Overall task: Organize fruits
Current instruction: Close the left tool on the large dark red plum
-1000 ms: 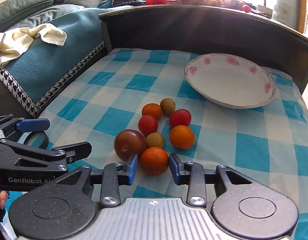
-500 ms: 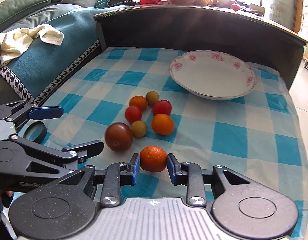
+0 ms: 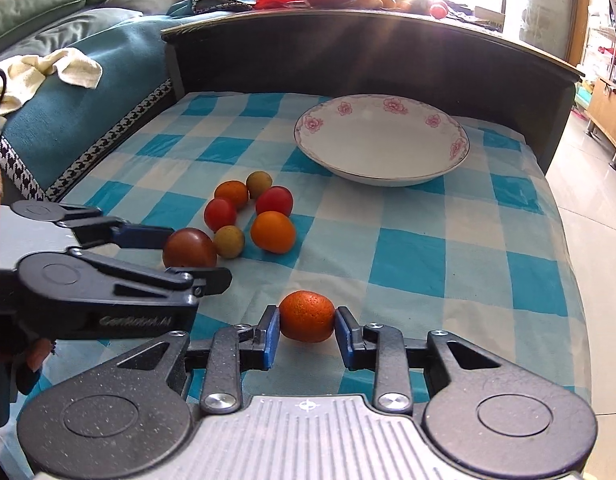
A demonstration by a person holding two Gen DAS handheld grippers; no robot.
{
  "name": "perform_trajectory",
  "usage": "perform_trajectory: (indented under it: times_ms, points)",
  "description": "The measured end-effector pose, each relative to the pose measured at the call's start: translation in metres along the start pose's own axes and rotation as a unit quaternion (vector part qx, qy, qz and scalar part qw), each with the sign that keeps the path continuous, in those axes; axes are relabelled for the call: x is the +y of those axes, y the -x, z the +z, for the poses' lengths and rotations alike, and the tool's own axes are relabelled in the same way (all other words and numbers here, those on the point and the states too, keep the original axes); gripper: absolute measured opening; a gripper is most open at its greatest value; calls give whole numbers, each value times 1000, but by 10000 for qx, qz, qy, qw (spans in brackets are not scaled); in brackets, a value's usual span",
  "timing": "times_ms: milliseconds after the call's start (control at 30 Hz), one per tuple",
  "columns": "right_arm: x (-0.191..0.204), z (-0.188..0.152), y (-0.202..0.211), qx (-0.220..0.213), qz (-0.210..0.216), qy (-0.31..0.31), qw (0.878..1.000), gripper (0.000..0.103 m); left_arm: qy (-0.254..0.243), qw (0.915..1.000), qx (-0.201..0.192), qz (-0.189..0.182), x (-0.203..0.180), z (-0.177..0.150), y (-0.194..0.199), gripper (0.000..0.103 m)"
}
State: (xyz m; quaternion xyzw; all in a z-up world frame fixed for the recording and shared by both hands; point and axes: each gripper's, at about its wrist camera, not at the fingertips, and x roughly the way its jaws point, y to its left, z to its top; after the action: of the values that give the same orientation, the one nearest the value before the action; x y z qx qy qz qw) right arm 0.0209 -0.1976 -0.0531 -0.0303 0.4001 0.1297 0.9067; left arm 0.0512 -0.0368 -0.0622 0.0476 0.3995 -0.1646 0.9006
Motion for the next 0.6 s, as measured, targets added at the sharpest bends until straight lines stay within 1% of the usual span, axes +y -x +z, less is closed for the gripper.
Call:
perform_trajectory:
  times_ms: [200, 267, 433, 500, 600]
  points:
    - [1, -3, -5, -13, 39, 43, 10000, 27, -31, 10000, -7, 78, -1, 0, 0, 54]
    - [2, -3, -7, -9, 47, 55, 10000, 27, -50, 10000, 10, 75, -2, 0, 1, 49]
    - [8, -1, -8, 66, -16, 113, 9999, 26, -18, 10000, 50, 82, -2, -2, 6, 49]
    - [8, 0, -7, 108, -28, 43, 9999, 25, 131, 9999, 97, 16, 3, -2, 9, 49]
    - [5, 1, -2, 177, -56, -168, 9997, 25, 207, 9998, 13, 17, 5, 1, 20, 48]
